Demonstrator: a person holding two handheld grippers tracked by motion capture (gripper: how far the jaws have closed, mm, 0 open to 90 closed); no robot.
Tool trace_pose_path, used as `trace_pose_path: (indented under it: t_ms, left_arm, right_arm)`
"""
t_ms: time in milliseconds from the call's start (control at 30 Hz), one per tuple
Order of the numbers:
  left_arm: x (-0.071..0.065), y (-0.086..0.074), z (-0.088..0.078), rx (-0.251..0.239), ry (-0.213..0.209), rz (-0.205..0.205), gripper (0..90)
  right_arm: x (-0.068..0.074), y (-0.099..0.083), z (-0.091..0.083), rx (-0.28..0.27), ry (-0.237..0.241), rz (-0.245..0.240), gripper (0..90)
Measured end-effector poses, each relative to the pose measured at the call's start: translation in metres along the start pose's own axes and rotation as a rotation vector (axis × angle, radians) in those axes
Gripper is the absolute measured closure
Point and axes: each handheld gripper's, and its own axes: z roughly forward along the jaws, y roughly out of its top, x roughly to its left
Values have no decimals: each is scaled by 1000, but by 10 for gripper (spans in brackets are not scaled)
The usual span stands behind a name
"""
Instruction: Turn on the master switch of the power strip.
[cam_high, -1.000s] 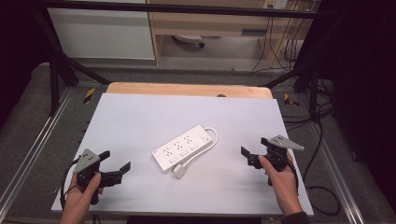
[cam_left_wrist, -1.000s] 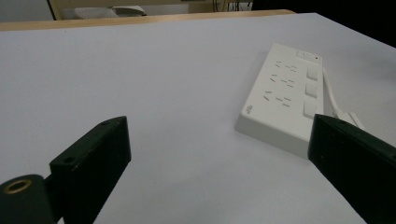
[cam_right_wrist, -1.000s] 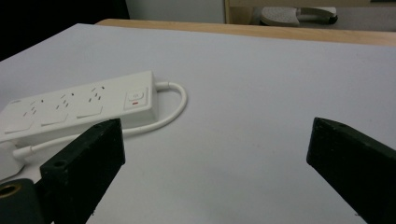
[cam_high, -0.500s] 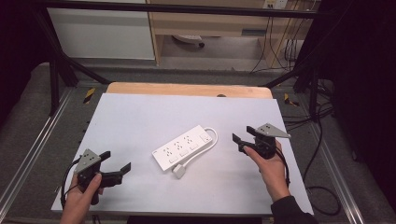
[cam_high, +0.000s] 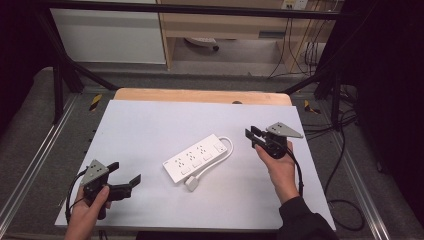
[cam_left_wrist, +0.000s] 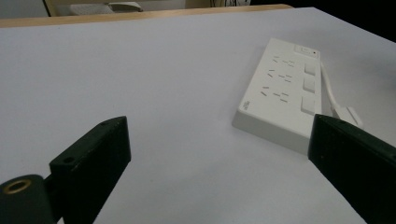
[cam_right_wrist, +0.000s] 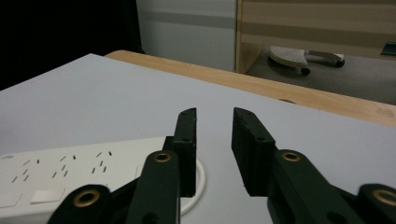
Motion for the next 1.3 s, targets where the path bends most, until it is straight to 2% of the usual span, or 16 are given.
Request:
trace_pose_path:
  t_ms: [267, 567, 800, 900, 1300]
  left_arm:
    - [0, 0, 0, -1, -5, -2, 57]
    - [0, 0, 0, -2, -6, -3, 57]
    - [0, 0, 0, 1, -10, 2, 57]
    - [0, 0, 0, 0, -11, 3, 57]
    - [-1, 0, 0, -2, -12, 9, 57]
  right_arm:
    - [5, 2, 18, 5, 11, 3, 852]
    - [13, 0, 38, 50, 20, -5, 900]
    - [14, -5, 50, 84, 28, 6, 900]
    - [16, -9, 58, 115, 25, 10, 900]
    - [25, -17, 74, 174, 31, -13, 900]
